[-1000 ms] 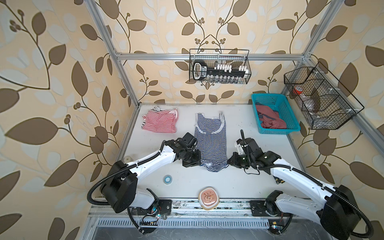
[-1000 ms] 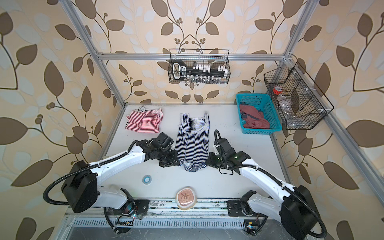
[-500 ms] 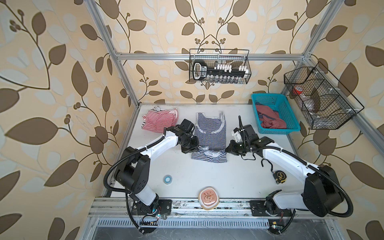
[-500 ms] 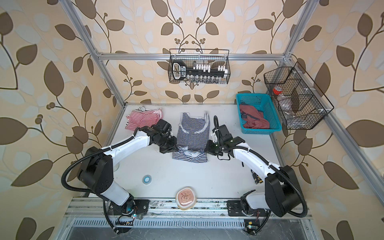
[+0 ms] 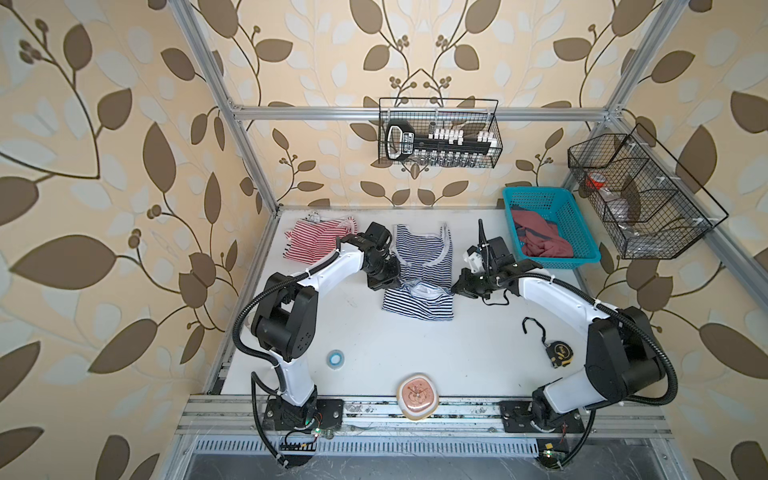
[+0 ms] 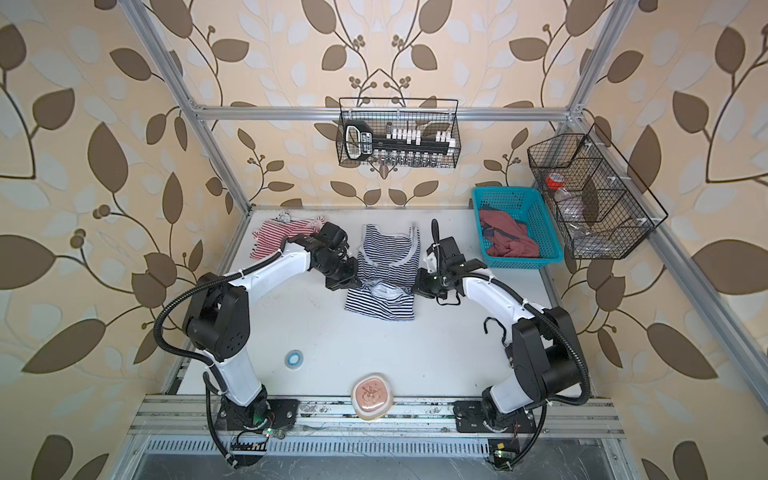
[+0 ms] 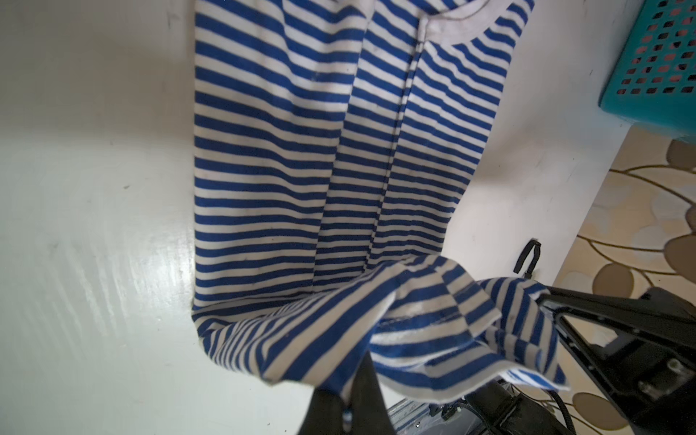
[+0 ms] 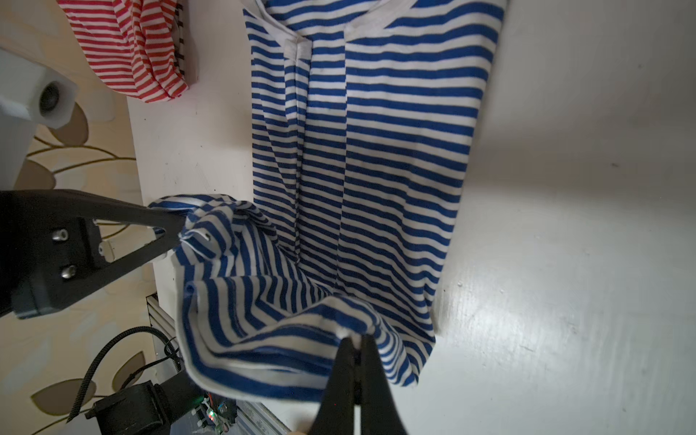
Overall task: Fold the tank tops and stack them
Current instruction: 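Lift the near hem with both grippers and fold it toward the shoulders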
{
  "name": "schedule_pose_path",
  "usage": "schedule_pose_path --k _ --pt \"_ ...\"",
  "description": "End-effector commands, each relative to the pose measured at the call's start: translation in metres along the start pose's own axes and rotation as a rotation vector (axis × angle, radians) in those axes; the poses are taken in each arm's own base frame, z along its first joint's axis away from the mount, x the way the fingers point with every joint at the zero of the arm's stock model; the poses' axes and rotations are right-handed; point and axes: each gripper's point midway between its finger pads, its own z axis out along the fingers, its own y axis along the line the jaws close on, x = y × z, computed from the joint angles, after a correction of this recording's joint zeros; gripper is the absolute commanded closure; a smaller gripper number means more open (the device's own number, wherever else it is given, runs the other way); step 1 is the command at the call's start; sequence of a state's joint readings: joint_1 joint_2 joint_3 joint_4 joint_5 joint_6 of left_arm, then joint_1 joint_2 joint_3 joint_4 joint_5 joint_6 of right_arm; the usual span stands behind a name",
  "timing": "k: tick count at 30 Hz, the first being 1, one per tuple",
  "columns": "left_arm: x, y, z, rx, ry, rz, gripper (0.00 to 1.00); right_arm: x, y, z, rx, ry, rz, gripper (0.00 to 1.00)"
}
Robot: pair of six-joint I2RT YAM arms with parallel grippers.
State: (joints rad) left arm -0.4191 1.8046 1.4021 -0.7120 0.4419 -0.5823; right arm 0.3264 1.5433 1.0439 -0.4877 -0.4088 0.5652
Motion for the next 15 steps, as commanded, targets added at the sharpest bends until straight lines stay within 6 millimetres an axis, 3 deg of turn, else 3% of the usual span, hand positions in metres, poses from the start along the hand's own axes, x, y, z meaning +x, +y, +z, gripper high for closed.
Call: schedule_pose_path --k 1,15 --pt "-0.013 -0.007 -0.014 0.022 -0.017 0.025 0.99 -0.012 0.006 -0.002 -0.017 0.004 -0.033 1.0" --pt "-0.054 -0.015 -0.002 0.045 -0.008 0.042 0.98 -0.038 0.001 0.023 -0.012 0.043 -0.018 1.0"
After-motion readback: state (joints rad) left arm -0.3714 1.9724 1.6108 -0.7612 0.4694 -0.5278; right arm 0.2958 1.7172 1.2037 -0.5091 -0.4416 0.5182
